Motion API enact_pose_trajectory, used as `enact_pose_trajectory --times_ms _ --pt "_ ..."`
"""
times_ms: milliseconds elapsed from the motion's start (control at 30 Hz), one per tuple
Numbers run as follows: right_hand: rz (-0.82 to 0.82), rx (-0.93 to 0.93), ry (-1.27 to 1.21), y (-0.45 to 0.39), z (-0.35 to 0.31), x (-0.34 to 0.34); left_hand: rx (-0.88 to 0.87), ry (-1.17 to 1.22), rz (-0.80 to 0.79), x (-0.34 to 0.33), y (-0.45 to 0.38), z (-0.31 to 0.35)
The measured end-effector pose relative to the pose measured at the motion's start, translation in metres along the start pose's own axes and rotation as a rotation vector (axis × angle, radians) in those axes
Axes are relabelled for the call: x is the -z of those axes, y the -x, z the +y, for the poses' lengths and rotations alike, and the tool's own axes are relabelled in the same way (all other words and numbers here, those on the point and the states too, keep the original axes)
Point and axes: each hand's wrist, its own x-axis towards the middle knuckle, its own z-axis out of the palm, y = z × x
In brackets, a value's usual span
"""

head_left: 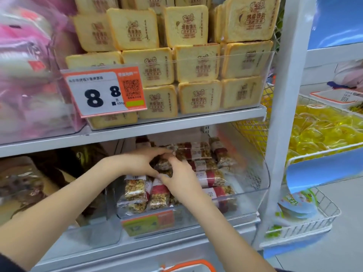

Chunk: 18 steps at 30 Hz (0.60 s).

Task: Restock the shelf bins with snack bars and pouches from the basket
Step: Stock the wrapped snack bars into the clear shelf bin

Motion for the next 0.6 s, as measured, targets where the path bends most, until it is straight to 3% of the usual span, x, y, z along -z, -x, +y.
enact_pose_trajectory --times_ms 100,233,367,433,533,600 --pt "0.079 0.031 -0.117 -0.005 0.004 0.001 -0.034 0.124 0.133 -0.004 -0.003 0.002" --pt "0.261 0.053 -0.203 -0.005 0.011 0.024 -0.126 0.474 0.246 -0.002 -0.001 0.015" --pt "0.532 -0.003 -0.325 0.011 0.013 0.06 -0.223 0.484 0.306 0.003 -0.008 0.044" --pt "0.635 -0.1 -0.538 0.023 0.013 0.073 -0.213 0.58 0.353 0.002 -0.017 0.058" --pt "0.61 -0.288 -1.047 0.04 0.012 0.088 -0.243 0.528 0.298 -0.006 -0.029 0.073" --pt "0.531 -0.359 -1.092 0.048 0.019 0.101 -0.277 0.414 0.313 -0.011 -0.033 0.078"
